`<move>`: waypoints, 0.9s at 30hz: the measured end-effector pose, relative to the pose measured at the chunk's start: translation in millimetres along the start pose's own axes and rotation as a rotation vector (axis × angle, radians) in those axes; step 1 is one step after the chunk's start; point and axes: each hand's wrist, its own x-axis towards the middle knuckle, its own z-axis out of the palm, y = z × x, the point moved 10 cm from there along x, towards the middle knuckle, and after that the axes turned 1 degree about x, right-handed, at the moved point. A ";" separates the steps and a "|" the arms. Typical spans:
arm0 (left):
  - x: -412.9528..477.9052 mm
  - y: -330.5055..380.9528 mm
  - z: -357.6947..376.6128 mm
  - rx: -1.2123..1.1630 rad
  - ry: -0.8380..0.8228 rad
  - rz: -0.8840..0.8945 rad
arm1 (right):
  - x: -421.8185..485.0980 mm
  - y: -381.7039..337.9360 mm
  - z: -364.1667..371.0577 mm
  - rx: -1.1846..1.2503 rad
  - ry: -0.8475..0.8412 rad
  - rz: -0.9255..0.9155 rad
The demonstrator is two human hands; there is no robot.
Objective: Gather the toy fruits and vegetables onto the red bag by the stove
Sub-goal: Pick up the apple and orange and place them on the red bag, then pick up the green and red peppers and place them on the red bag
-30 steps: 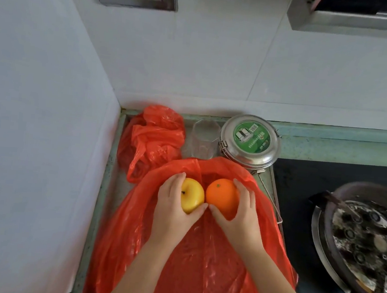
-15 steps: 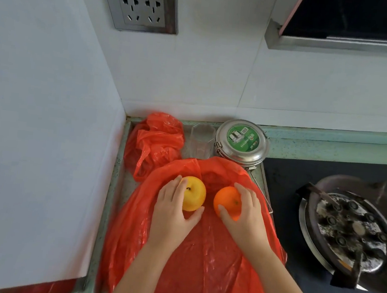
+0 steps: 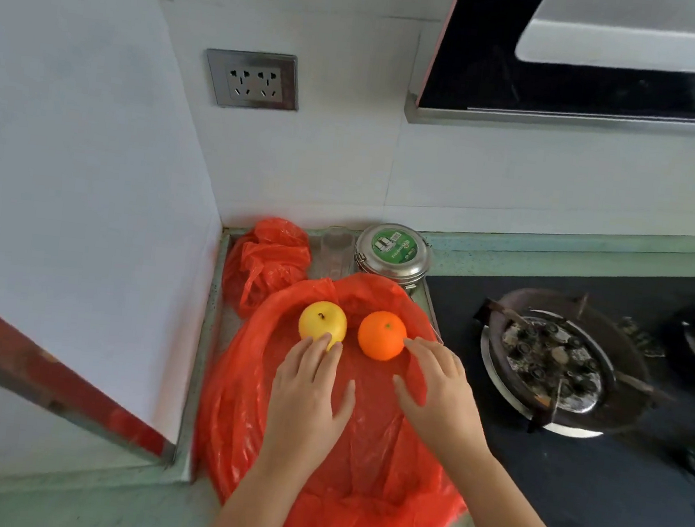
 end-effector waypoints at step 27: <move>-96.8 283.4 67.1 -0.248 -0.187 0.564 | -243.2 127.0 -200.6 -0.246 0.543 0.445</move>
